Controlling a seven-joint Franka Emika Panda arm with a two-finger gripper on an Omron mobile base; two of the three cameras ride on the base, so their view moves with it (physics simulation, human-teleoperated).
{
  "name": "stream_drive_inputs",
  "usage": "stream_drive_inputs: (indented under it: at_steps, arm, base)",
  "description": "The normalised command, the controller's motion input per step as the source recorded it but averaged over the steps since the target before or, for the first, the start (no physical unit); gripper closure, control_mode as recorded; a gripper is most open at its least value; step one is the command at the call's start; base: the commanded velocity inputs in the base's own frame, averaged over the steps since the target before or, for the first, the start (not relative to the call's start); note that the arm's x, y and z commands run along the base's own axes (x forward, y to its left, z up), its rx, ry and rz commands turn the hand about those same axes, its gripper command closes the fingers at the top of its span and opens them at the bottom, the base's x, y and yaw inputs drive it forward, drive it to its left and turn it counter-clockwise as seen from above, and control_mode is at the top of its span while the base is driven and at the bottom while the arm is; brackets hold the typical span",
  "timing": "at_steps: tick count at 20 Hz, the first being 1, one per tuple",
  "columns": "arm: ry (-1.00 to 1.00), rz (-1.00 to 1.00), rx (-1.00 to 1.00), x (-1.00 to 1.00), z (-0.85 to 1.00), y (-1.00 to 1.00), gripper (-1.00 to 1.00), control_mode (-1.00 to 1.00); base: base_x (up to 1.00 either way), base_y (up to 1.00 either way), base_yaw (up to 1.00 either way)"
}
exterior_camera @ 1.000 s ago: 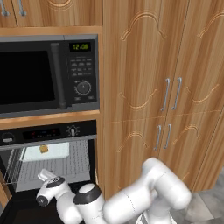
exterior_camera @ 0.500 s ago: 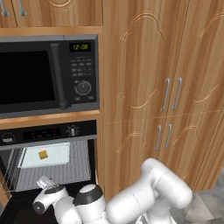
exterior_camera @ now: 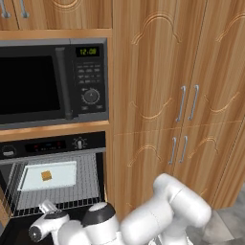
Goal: Take the baked cake out of the oven and place it on the plate for cooling. Then close the oven door.
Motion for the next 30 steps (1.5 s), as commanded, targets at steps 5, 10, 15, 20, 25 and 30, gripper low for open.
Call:
stream_drive_inputs:
  at_steps: [5, 10, 15, 20, 25, 30]
  arm:
    - [0.28, 0.02, -0.23, -0.58, -0.23, 0.3, 1.0, -1.0]
    - [0.25, 0.03, -0.19, -0.47, -0.16, 0.28, 1.0, -1.0]
    - [0.0, 0.0, 0.0, -0.41, 0.31, 0.17, 1.0, -1.0]
    - [0.0, -0.01, 0.0, -0.14, 0.46, 0.03, 1.0, -1.0]
    - [0.0, -0.05, 0.0, 0.1, 0.55, 0.0, 1.0, -1.0]
    - [0.0, -0.1, 0.01, 0.18, 0.63, 0.03, 1.0, -1.0]
  base:
    - [0.0, 0.0, 0.0]
    - [0.0, 0.0, 0.0]
    - [0.0, 0.0, 0.0]
    - [0.0, 0.0, 0.0]
    - [0.0, 0.0, 0.0]
    - [0.0, 0.0, 0.0]
